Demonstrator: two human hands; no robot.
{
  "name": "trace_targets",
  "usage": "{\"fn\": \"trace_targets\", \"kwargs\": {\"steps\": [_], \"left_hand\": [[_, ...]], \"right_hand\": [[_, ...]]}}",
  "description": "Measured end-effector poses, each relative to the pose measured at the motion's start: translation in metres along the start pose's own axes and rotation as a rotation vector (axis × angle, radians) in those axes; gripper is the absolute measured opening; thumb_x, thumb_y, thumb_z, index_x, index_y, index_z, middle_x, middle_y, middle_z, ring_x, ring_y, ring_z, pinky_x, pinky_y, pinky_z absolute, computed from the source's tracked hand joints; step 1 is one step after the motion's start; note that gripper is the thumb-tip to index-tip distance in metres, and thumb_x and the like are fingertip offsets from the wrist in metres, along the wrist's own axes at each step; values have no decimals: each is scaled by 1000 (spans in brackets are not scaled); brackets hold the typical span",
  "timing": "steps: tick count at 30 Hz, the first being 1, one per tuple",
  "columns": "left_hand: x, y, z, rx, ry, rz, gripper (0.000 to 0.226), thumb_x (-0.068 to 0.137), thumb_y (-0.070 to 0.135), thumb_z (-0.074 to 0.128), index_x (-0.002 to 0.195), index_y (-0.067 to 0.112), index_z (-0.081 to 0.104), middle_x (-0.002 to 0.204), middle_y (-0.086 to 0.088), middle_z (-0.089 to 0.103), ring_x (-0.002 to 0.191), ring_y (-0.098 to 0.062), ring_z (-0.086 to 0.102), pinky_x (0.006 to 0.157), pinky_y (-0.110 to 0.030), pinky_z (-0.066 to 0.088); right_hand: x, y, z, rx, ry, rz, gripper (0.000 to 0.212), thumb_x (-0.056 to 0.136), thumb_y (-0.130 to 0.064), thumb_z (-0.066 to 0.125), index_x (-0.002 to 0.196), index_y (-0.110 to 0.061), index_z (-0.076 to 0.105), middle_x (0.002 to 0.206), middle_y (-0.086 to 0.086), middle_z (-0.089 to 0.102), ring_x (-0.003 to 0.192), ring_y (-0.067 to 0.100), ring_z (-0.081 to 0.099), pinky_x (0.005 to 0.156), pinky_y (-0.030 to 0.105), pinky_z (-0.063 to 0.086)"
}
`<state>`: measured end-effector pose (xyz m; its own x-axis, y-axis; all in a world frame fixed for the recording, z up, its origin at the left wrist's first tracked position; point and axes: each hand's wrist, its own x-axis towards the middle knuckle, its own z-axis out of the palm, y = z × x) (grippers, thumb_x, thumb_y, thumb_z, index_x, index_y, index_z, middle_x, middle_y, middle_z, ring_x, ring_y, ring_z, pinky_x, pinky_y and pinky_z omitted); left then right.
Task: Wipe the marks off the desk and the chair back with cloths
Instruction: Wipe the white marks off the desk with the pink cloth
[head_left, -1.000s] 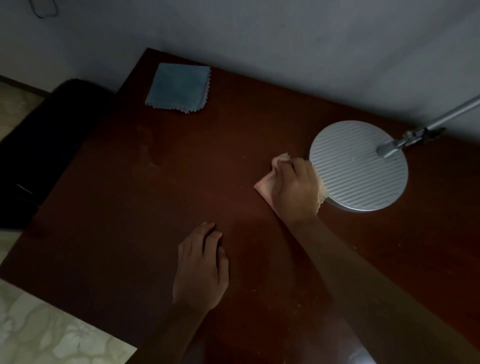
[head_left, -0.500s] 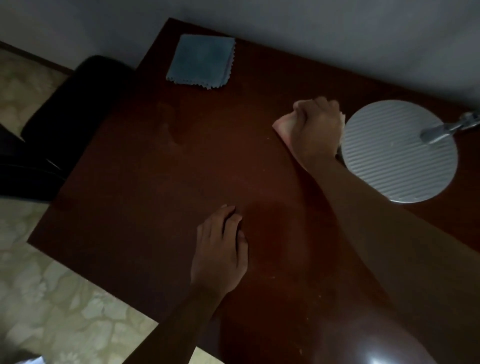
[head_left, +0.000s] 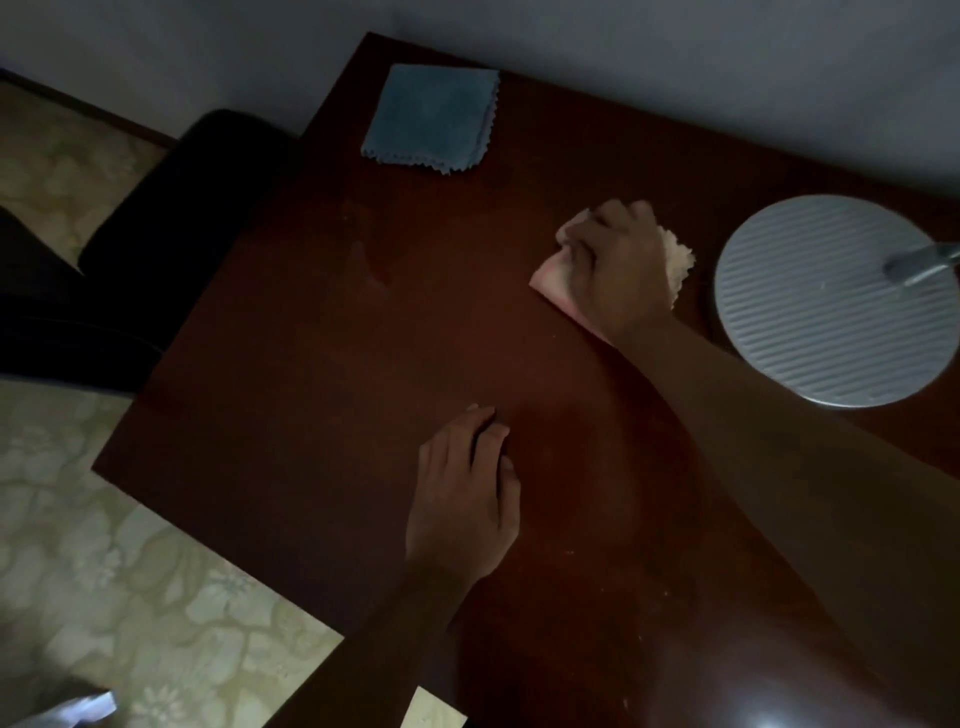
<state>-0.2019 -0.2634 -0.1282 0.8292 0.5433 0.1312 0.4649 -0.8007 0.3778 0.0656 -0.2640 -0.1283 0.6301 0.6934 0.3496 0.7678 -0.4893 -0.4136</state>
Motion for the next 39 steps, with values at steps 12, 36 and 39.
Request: {"fn": "trace_targets", "kwargs": {"steps": [12, 36, 39], "left_hand": [[-2, 0, -1, 3, -30, -25, 32, 91, 20, 43, 114, 7, 61, 128, -13, 58, 121, -27, 52, 95, -42, 42], [-2, -5, 0, -16, -51, -42, 31, 92, 21, 43, 116, 10, 58, 127, -10, 57, 119, -22, 48, 98, -39, 42], [1, -6, -2, -26, -52, -24, 33, 91, 23, 40, 114, 8, 58, 127, -12, 57, 116, -25, 50, 98, -37, 36]], "right_hand": [[-204, -71, -55, 154, -100, -82, 23, 91, -10, 62, 112, -2, 71, 109, 11, 67, 97, 27, 62, 89, 41, 47], [-110, -68, -20, 68, -65, 18, 25, 87, -15, 47, 92, -6, 69, 94, 10, 61, 85, 30, 51, 78, 44, 46], [-157, -89, -31, 87, -19, 27, 24, 88, -14, 51, 97, -4, 72, 99, 9, 66, 85, 27, 52, 78, 42, 47]]}}
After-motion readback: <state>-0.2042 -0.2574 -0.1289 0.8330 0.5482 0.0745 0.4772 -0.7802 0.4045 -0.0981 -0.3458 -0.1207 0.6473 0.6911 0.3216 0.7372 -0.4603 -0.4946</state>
